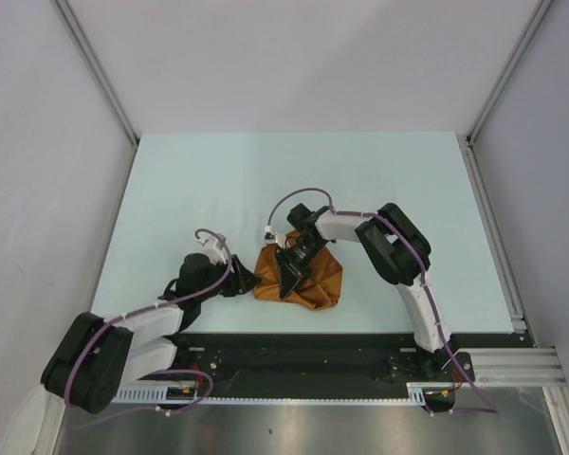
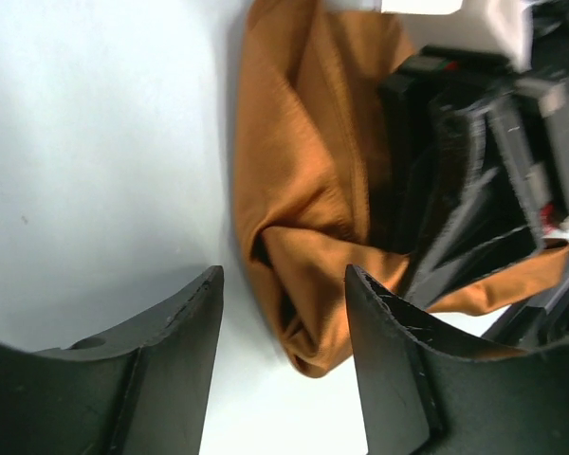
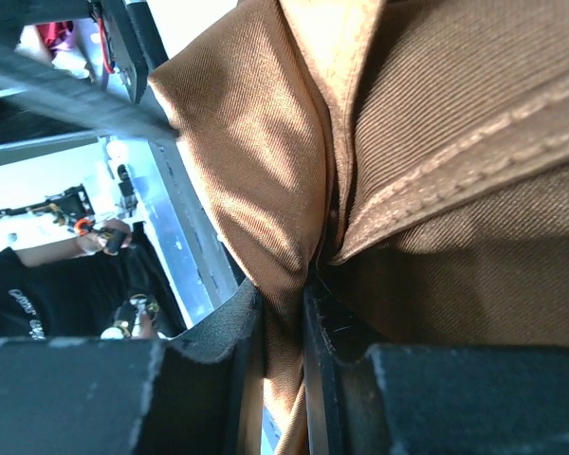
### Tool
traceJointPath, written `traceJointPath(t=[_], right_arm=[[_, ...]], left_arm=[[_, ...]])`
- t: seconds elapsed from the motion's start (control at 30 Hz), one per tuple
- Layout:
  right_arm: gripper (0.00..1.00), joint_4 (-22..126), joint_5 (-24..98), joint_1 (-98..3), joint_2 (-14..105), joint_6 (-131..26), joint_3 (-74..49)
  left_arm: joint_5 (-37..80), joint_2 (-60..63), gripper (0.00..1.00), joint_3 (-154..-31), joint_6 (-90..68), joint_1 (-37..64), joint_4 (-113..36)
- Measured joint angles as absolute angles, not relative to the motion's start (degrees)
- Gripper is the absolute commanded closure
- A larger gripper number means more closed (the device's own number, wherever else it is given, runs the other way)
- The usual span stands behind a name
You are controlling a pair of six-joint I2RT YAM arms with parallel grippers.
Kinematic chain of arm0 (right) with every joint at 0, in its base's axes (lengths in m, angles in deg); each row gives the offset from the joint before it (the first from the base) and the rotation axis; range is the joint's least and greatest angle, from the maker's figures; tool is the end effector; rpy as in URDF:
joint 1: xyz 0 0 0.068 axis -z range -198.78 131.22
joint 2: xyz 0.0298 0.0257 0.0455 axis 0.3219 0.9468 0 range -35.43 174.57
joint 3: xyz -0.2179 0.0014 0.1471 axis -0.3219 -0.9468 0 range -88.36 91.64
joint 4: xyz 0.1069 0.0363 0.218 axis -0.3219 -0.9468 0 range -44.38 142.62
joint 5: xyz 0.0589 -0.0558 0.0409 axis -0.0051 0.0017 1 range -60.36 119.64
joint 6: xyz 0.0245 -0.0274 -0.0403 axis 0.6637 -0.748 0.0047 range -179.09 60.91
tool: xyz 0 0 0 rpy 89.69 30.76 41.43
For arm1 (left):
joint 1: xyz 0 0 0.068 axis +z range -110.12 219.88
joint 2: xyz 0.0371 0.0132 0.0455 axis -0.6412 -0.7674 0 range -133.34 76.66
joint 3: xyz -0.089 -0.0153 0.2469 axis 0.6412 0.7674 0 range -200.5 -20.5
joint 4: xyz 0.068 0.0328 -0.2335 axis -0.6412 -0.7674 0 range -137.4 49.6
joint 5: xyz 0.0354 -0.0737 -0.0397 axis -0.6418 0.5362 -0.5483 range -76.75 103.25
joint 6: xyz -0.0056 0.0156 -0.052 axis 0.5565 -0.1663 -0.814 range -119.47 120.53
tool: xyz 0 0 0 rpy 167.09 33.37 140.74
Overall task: Fold the napkin, place the utensils inside, and roll it up
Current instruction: Roll the napkin with the utensil
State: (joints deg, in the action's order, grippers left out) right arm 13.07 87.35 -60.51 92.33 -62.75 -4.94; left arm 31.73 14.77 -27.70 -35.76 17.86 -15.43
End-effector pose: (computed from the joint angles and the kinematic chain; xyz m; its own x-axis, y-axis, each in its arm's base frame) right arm 0.2706 0.2828 0.1048 -0.7135 -0.6822 -0.1599 -0.4693 0.2958 0.8320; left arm 0.1584 -0.0766 0.1322 -0.7319 -0.3096 -0.6071 0.2204 0.7355 -0.6407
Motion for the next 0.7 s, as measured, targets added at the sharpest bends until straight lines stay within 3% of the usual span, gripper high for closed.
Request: traceJointPath(t=[0.13, 0.2, 0.3, 0.33, 0.43, 0.53, 0.7], right_arm=[[0.92, 12.50, 88.25, -60.25, 93.01, -62.75, -4.46], [0.91, 12.22, 88.73, -60.12, 93.43, -62.73, -4.20], [0.91, 11.98, 89.54, -59.84, 93.93, -62.71, -4.00], [0.90, 11.91, 89.71, -59.77, 94.10, -62.68, -3.87], [0.86, 11.81, 90.06, -59.40, 94.30, -62.53, -3.79], [0.78, 11.85, 90.10, -59.11, 94.30, -62.09, -3.79], [0.55, 11.91, 90.10, -58.33, 94.04, -60.17, -3.79]], left_arm=[[31.90, 10.77, 0.46, -28.14, -36.61, 17.64, -13.13], [31.97, 9.52, 0.52, -28.25, -37.01, 17.27, -11.98], [32.27, 7.16, 0.72, -28.73, -37.55, 16.24, -10.62], [32.43, 6.48, 0.86, -28.86, -37.86, 15.96, -10.40], [32.93, 5.00, 1.00, -29.21, -38.58, 15.45, -10.01], [33.17, 4.67, 1.00, -30.04, -38.49, 15.26, -10.80], [33.10, 4.63, 1.00, -31.98, -38.25, 15.24, -14.38]])
